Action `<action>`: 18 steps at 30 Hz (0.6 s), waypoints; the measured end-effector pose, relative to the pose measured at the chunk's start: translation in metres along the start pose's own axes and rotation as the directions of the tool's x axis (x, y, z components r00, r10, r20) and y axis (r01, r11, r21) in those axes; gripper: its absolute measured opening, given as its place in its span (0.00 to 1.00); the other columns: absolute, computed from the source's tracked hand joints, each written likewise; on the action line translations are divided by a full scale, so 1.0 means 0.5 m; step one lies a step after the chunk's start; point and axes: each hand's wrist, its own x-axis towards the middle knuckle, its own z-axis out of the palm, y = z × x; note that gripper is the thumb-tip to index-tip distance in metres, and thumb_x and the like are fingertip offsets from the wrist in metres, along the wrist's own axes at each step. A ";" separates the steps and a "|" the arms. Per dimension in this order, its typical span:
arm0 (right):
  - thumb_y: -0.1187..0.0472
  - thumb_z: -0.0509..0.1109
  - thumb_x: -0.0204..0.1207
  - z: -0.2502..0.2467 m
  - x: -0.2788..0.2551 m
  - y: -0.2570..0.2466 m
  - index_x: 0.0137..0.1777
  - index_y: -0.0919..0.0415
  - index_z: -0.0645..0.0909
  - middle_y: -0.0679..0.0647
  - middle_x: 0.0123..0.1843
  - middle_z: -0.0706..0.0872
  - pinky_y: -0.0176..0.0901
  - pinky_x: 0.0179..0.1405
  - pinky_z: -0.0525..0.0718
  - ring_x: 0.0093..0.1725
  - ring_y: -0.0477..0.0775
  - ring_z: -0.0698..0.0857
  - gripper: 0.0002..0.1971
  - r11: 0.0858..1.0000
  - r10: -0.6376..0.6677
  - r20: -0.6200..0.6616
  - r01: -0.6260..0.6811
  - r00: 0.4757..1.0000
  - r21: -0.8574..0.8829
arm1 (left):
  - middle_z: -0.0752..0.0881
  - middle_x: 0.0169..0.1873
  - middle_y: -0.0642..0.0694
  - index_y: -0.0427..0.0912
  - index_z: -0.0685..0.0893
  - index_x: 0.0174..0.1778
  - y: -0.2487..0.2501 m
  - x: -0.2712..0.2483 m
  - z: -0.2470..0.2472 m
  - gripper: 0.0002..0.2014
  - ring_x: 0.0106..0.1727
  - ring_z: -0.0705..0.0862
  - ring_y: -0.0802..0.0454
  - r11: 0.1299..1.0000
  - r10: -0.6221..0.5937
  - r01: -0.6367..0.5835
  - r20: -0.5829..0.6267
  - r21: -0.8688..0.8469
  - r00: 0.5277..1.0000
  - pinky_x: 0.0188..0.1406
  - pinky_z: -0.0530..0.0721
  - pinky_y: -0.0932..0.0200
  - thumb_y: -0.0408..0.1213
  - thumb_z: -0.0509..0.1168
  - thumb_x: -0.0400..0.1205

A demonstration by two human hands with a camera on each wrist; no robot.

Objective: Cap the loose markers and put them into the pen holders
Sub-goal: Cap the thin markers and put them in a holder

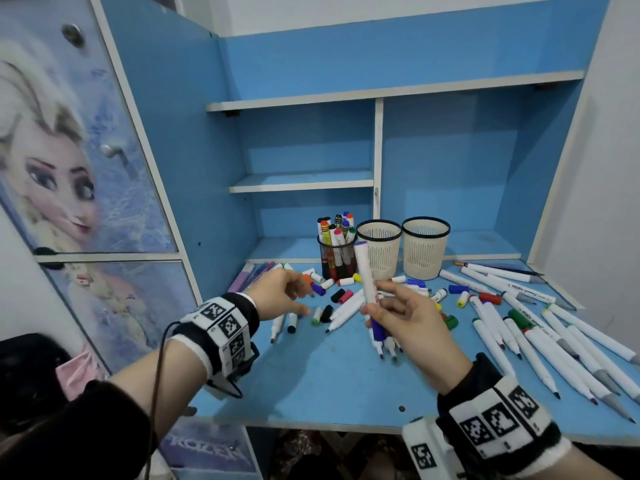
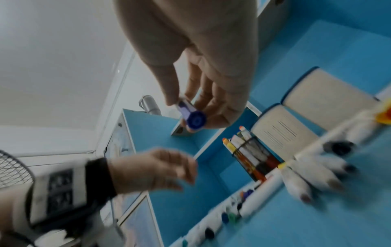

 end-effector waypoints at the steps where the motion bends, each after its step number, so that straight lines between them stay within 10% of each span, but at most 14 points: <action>1: 0.66 0.72 0.75 -0.004 0.016 -0.008 0.56 0.48 0.80 0.62 0.49 0.88 0.48 0.52 0.86 0.46 0.53 0.88 0.14 1.000 0.001 -0.011 -0.002 1.000 -0.015 | 0.83 0.42 0.49 0.41 0.84 0.50 -0.022 0.015 -0.001 0.14 0.44 0.80 0.53 0.995 -0.060 0.060 0.002 0.075 0.998 0.43 0.80 0.65 0.38 0.77 0.71; 7: 0.70 0.70 0.76 -0.018 0.121 -0.069 0.59 0.54 0.78 0.54 0.50 0.83 0.49 0.46 0.89 0.46 0.56 0.87 0.15 0.994 -0.062 -0.078 0.055 0.995 -0.096 | 0.87 0.49 0.44 0.39 0.87 0.53 -0.091 0.061 0.005 0.13 0.57 0.81 0.52 0.920 -0.306 0.305 -0.038 0.247 0.951 0.40 0.75 0.69 0.41 0.71 0.76; 14: 0.71 0.69 0.76 -0.009 0.267 -0.074 0.61 0.51 0.71 0.54 0.52 0.85 0.52 0.55 0.86 0.52 0.52 0.86 0.20 0.965 -0.159 -0.103 0.132 0.982 -0.227 | 0.88 0.41 0.43 0.40 0.85 0.40 -0.093 0.106 0.020 0.07 0.41 0.83 0.49 0.874 -0.388 0.380 -0.034 0.303 0.921 0.45 0.85 0.59 0.40 0.72 0.73; 18: 0.71 0.72 0.73 -0.002 0.333 -0.052 0.77 0.47 0.58 0.54 0.52 0.85 0.57 0.52 0.88 0.51 0.57 0.87 0.39 0.918 -0.197 -0.118 0.141 0.973 -0.370 | 0.83 0.36 0.45 0.46 0.74 0.31 -0.083 0.105 0.021 0.12 0.46 0.88 0.45 0.870 -0.408 0.397 -0.025 0.293 0.913 0.46 0.88 0.55 0.40 0.73 0.71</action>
